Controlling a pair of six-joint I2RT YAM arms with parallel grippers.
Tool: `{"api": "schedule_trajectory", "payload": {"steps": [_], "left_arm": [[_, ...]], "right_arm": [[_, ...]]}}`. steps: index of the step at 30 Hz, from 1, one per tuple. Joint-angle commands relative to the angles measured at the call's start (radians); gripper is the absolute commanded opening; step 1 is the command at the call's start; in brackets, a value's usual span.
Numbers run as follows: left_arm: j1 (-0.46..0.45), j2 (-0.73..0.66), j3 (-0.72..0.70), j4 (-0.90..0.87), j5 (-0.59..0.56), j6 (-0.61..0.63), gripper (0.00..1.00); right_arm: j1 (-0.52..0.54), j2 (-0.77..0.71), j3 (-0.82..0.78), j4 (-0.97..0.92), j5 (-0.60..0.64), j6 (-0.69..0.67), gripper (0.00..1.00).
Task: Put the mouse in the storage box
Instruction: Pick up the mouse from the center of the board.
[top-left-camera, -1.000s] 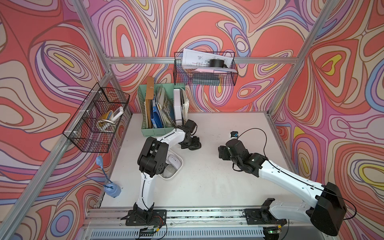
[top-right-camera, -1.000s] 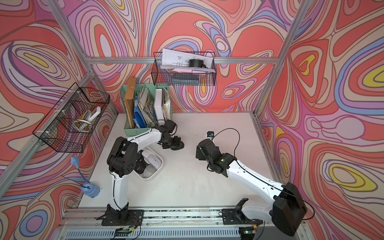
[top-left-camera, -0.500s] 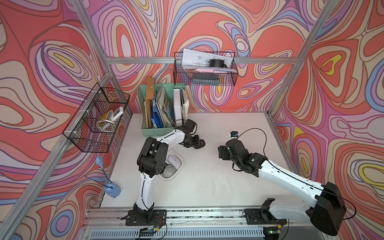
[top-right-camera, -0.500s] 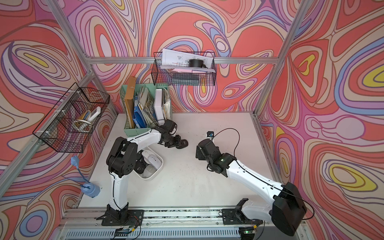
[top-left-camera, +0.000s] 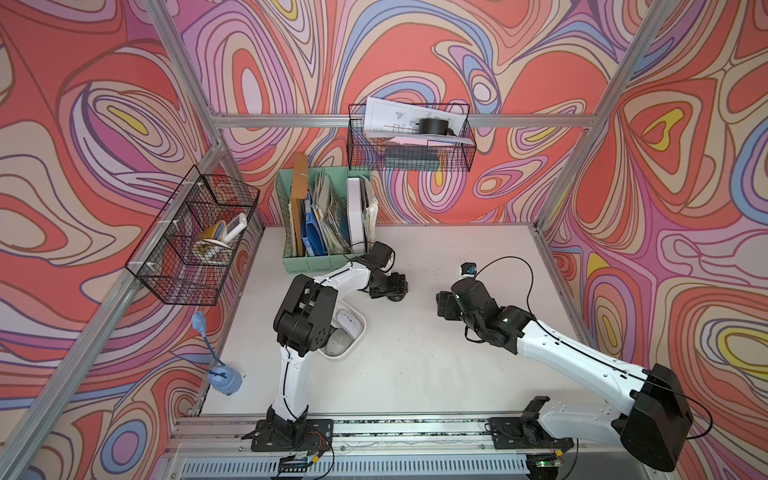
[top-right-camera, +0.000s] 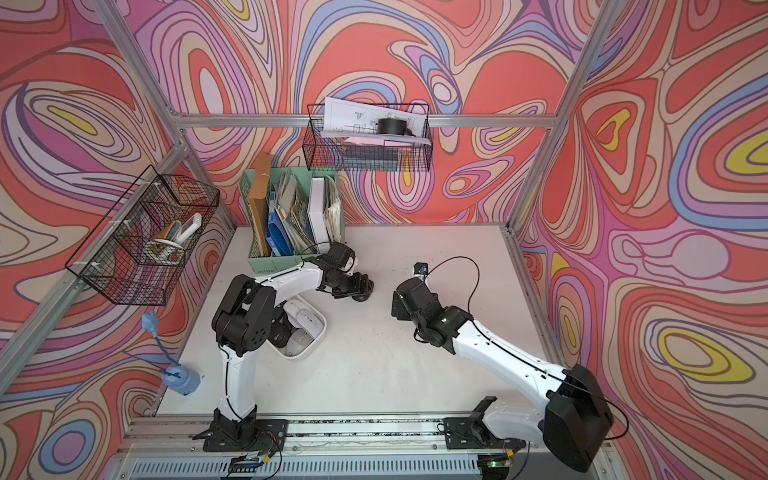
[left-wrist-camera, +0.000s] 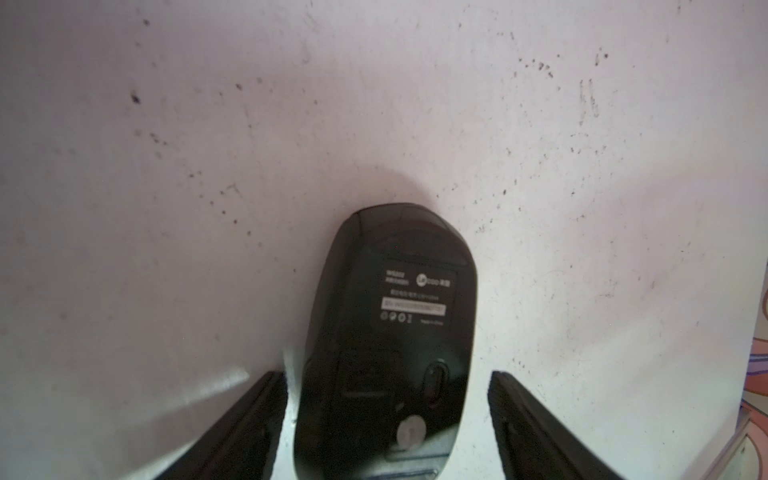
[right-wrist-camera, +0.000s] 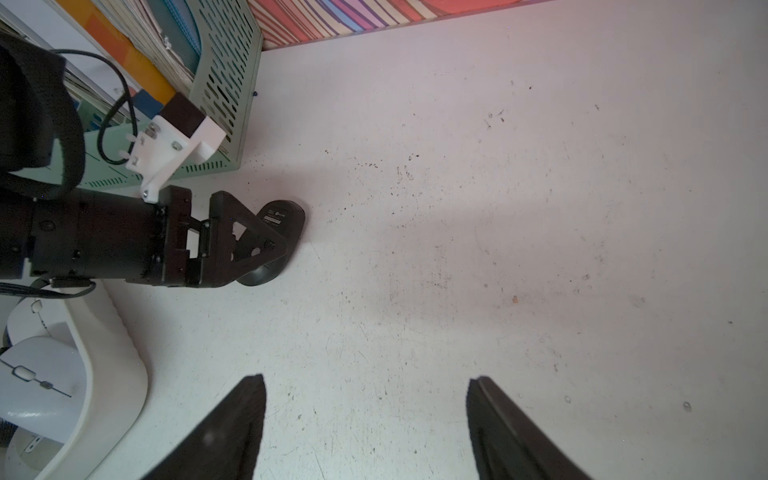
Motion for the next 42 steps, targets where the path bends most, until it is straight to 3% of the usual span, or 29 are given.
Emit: {"api": "schedule_trajectory", "payload": {"steps": [1, 7, 16, 24, 32, 36, 42], "left_arm": [[0.0, 0.044, 0.041, -0.074, -0.024, 0.033, 0.83], [-0.003, 0.065, 0.045, -0.09, -0.01, 0.039, 0.81], [-0.027, 0.126, 0.099, -0.134, -0.026, 0.041, 0.67], [-0.03, 0.112, 0.075, -0.115, -0.068, 0.019, 0.45], [-0.04, 0.069, 0.04, -0.076, -0.086, 0.005, 0.36], [-0.047, -0.021, -0.021, -0.059, -0.129, 0.007, 0.32], [-0.078, -0.28, -0.155, -0.101, -0.268, 0.03, 0.31]], "right_arm": [[-0.006, -0.011, -0.001, -0.005, 0.014, -0.001, 0.78], [-0.006, -0.008, -0.001, -0.002, 0.008, 0.003, 0.78], [-0.006, -0.012, -0.001, -0.007, 0.008, 0.009, 0.78], [-0.006, -0.011, -0.004, -0.004, 0.005, 0.01, 0.78], [-0.006, -0.002, -0.002, 0.002, 0.004, 0.011, 0.78], [-0.006, -0.006, 0.0, -0.007, 0.012, 0.007, 0.78], [-0.005, -0.022, -0.019, -0.005, 0.034, 0.005, 0.78]]}}
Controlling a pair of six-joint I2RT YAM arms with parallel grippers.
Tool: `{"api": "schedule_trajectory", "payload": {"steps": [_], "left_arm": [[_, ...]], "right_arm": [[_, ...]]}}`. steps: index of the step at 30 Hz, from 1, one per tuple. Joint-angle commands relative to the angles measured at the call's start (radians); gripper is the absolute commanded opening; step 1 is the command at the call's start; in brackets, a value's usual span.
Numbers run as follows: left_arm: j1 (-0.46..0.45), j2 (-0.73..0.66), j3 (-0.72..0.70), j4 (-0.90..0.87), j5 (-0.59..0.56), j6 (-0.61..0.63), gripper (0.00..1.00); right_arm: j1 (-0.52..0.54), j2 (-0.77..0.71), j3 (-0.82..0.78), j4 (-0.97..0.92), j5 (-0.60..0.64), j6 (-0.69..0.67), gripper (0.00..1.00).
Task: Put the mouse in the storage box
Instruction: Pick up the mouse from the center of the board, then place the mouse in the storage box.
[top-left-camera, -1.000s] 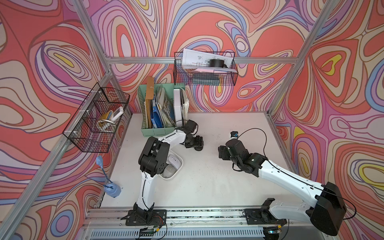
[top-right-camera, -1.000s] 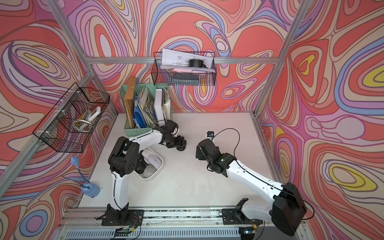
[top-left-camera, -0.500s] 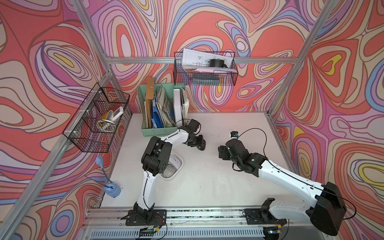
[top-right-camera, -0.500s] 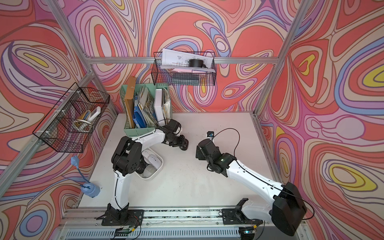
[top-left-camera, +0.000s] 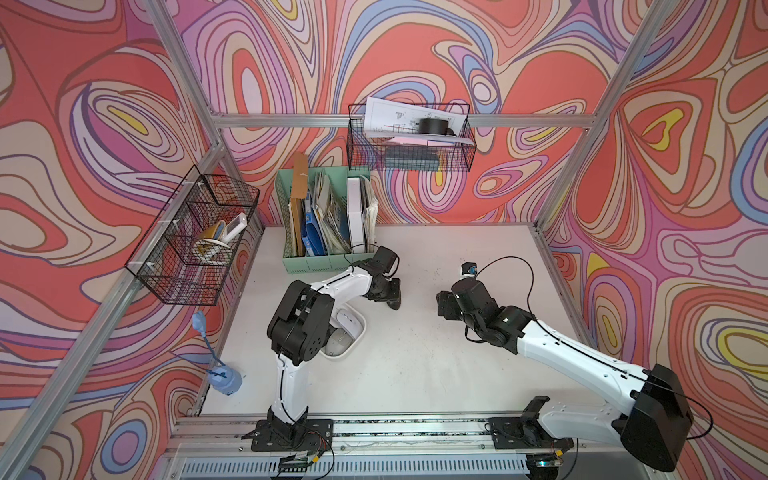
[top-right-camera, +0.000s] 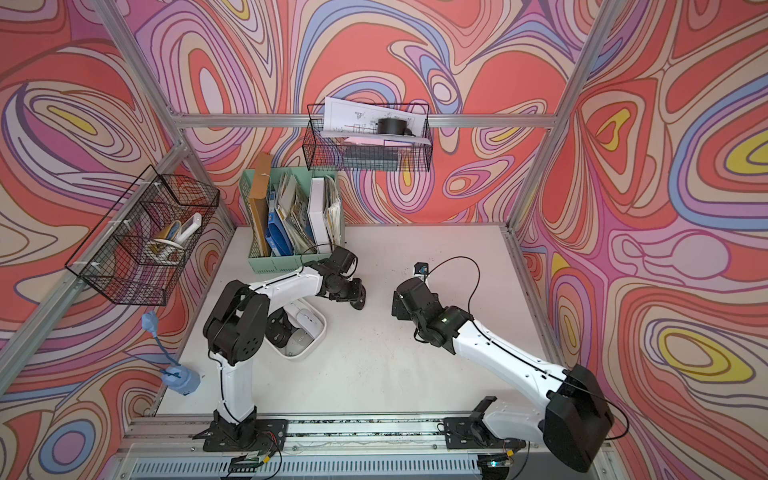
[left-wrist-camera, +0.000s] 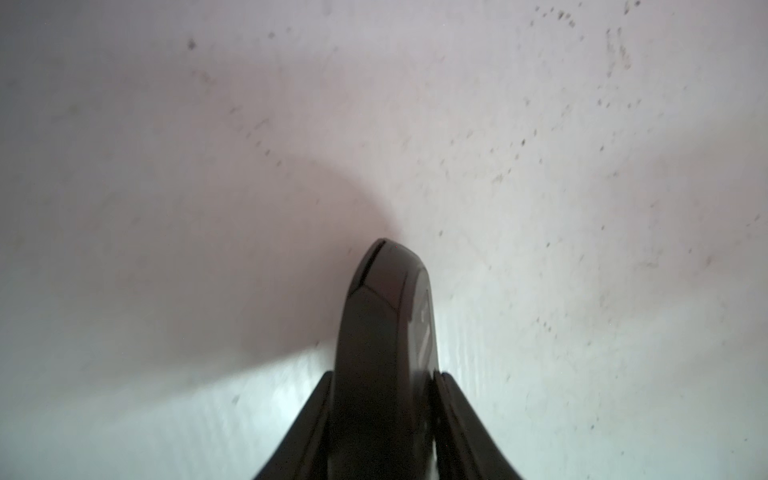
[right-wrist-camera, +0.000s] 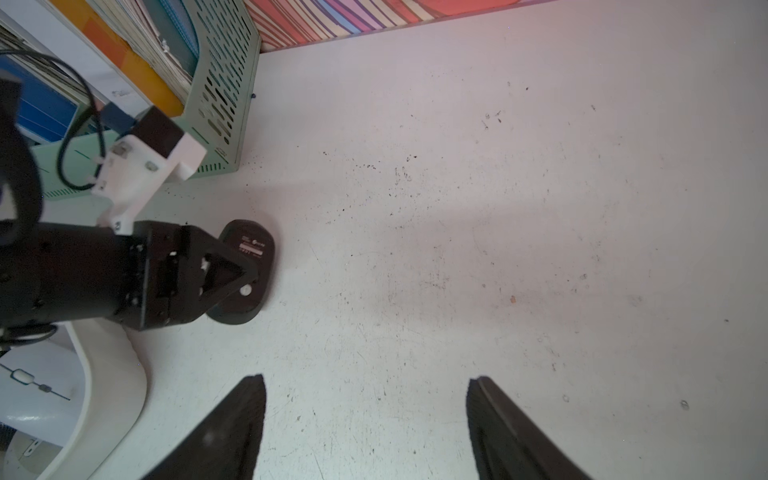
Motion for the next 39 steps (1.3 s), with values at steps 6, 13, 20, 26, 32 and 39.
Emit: {"api": "schedule_trajectory", "payload": {"steps": [6, 13, 20, 26, 32, 39], "left_arm": [[-0.028, -0.368, -0.131, -0.167, -0.243, 0.005, 0.3], [-0.033, -0.604, -0.164, -0.438, -0.504, -0.066, 0.28], [0.029, -0.676, -0.165, -0.643, -0.711, -0.169, 0.27], [0.112, -0.614, -0.183, -0.638, -0.719, -0.177, 0.27], [0.162, -0.52, -0.216, -0.566, -0.696, -0.138, 0.28], [0.163, -0.392, -0.186, -0.561, -0.708, -0.151, 0.3]], "right_arm": [[-0.006, -0.008, -0.024, 0.008, 0.011, -0.001, 0.78], [-0.006, 0.003, -0.024, 0.024, 0.0, -0.005, 0.78], [-0.006, 0.003, -0.019, 0.024, 0.036, -0.029, 0.78], [-0.005, -0.017, -0.023, 0.019, 0.07, -0.046, 0.79], [-0.014, -0.045, -0.06, 0.032, 0.096, -0.043, 0.82], [-0.017, -0.085, -0.074, 0.012, 0.104, -0.029, 0.85]]}}
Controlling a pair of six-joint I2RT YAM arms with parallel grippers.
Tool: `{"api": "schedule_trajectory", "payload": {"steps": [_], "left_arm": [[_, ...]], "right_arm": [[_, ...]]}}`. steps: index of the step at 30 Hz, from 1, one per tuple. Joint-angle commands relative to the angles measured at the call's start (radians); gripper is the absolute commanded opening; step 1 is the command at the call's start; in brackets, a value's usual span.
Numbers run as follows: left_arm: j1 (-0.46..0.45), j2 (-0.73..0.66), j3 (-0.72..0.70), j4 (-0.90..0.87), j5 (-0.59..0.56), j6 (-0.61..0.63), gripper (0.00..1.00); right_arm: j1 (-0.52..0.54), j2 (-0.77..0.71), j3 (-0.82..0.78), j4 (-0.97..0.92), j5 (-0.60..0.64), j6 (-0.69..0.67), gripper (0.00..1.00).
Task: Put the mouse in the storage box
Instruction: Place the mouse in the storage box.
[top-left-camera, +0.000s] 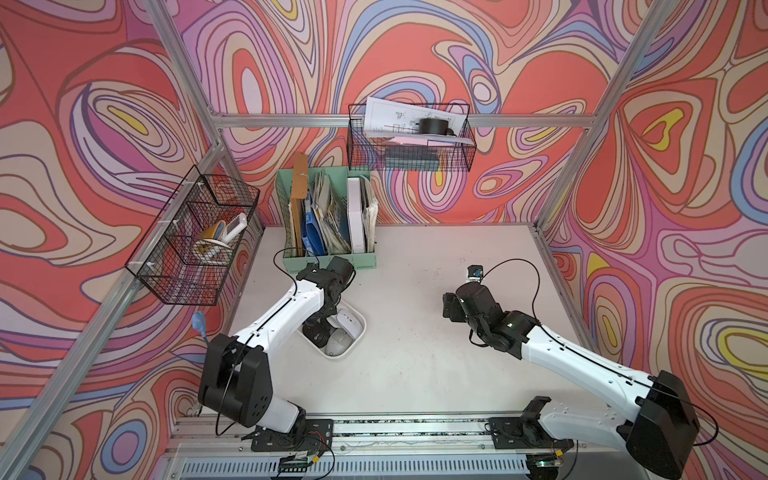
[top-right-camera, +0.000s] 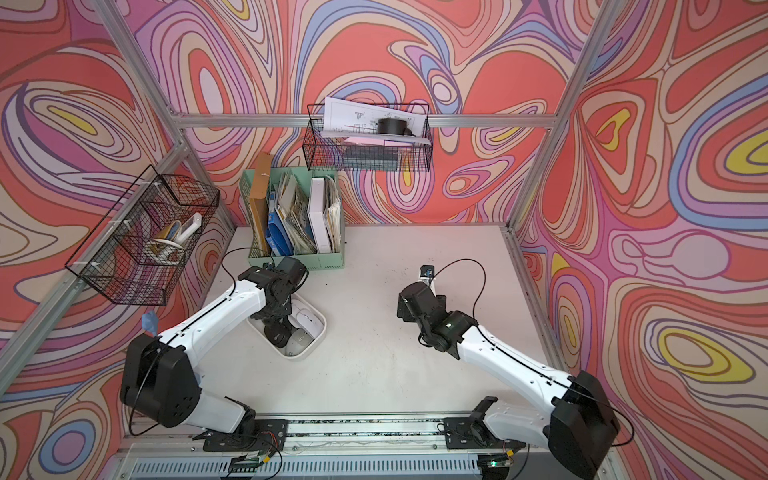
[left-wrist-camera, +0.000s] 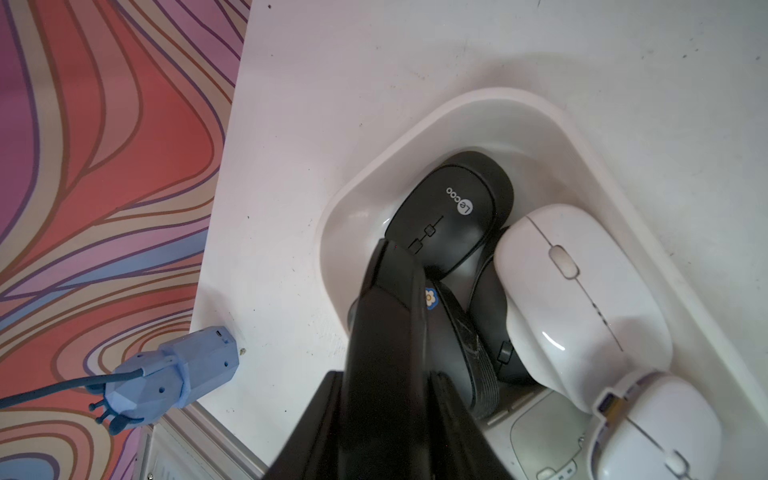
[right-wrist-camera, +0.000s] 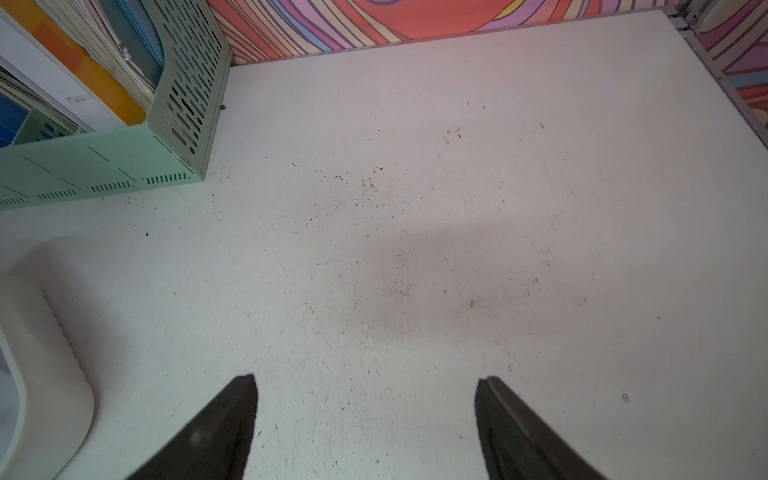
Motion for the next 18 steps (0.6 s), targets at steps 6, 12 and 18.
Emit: {"api": "schedule_trajectory", "payload": {"steps": [6, 12, 18], "left_arm": [[0.003, 0.103, 0.019, 0.022, -0.033, -0.012, 0.32], [0.001, 0.164, 0.015, 0.057, 0.006, -0.008, 0.38], [-0.009, 0.185, 0.016, 0.08, 0.029, -0.003, 0.51]], "right_arm": [[-0.007, -0.051, -0.022, -0.012, 0.034, 0.004, 0.86], [-0.008, -0.051, -0.026, -0.005, 0.032, 0.009, 0.86], [-0.009, -0.042, -0.019, -0.003, 0.028, 0.0, 0.86]]}}
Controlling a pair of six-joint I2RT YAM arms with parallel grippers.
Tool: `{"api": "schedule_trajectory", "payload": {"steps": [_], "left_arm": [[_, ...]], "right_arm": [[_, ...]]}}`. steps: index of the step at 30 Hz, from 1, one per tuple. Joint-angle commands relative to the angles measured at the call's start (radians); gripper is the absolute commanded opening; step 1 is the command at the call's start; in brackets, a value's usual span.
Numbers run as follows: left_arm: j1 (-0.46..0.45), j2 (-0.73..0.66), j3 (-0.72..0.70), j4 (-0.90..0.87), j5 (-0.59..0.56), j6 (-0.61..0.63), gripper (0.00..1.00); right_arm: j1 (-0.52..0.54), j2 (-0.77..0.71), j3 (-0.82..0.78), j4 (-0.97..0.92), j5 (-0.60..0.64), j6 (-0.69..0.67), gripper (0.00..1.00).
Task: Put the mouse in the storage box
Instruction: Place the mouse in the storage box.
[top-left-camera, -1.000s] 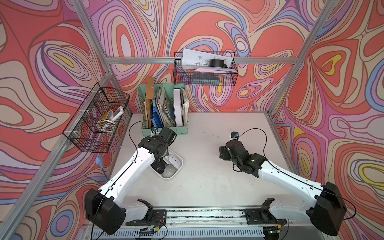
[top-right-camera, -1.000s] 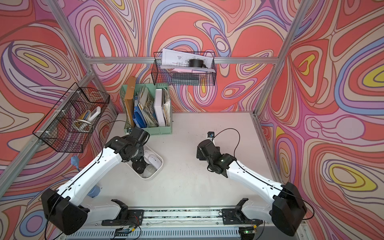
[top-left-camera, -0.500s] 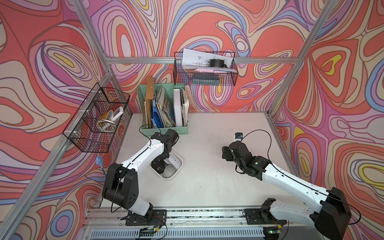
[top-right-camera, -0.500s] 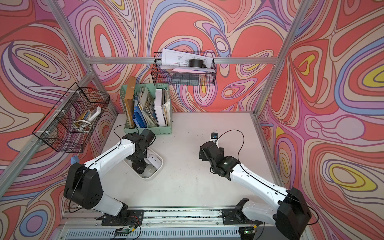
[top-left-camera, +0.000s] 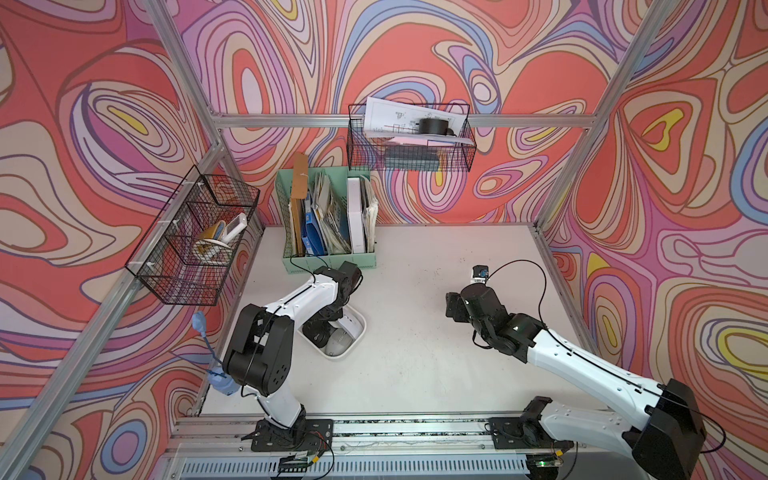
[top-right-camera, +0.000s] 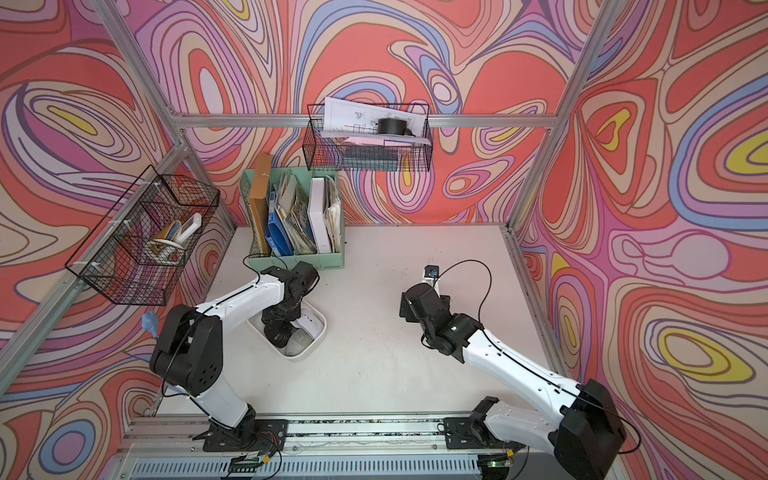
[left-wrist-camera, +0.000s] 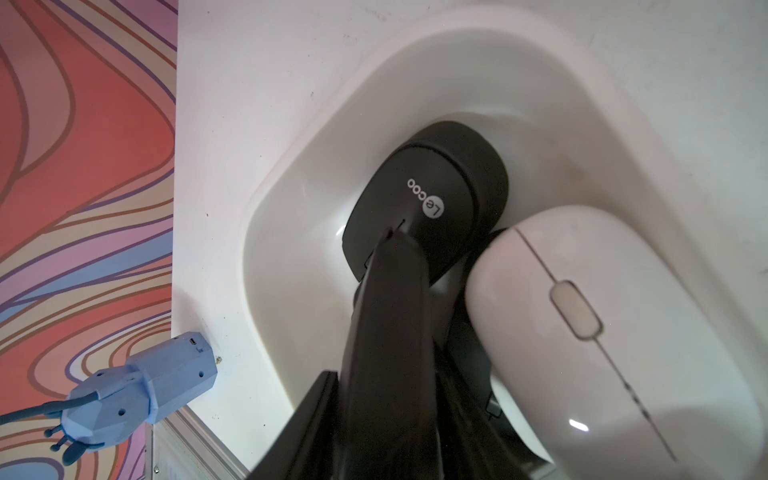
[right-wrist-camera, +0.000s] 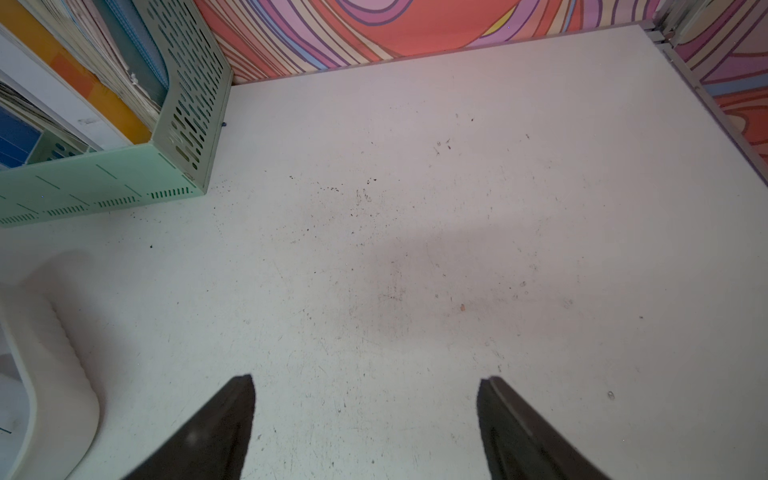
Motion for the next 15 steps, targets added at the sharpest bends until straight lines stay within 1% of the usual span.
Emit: {"api": "schedule_trajectory", "payload": {"steps": [1, 3, 8, 11, 15], "left_arm": [[-0.013, 0.008, 0.018, 0.017, 0.013, -0.003, 0.55], [-0.024, 0.011, 0.025, 0.019, 0.018, -0.004, 0.6], [-0.039, -0.011, 0.024, 0.028, 0.031, -0.015, 0.6], [-0.038, -0.06, 0.006, 0.04, 0.042, -0.022, 0.61], [-0.039, -0.146, -0.02, 0.05, 0.035, -0.031, 0.68]], "right_arm": [[-0.007, -0.001, -0.006, 0.002, 0.01, -0.003, 0.86], [-0.007, 0.005, -0.005, 0.009, 0.004, -0.002, 0.86], [-0.007, 0.019, -0.003, 0.017, -0.014, 0.005, 0.86], [-0.007, 0.022, -0.004, 0.021, -0.018, 0.005, 0.86], [-0.007, 0.021, 0.002, 0.017, -0.019, -0.002, 0.86]]}}
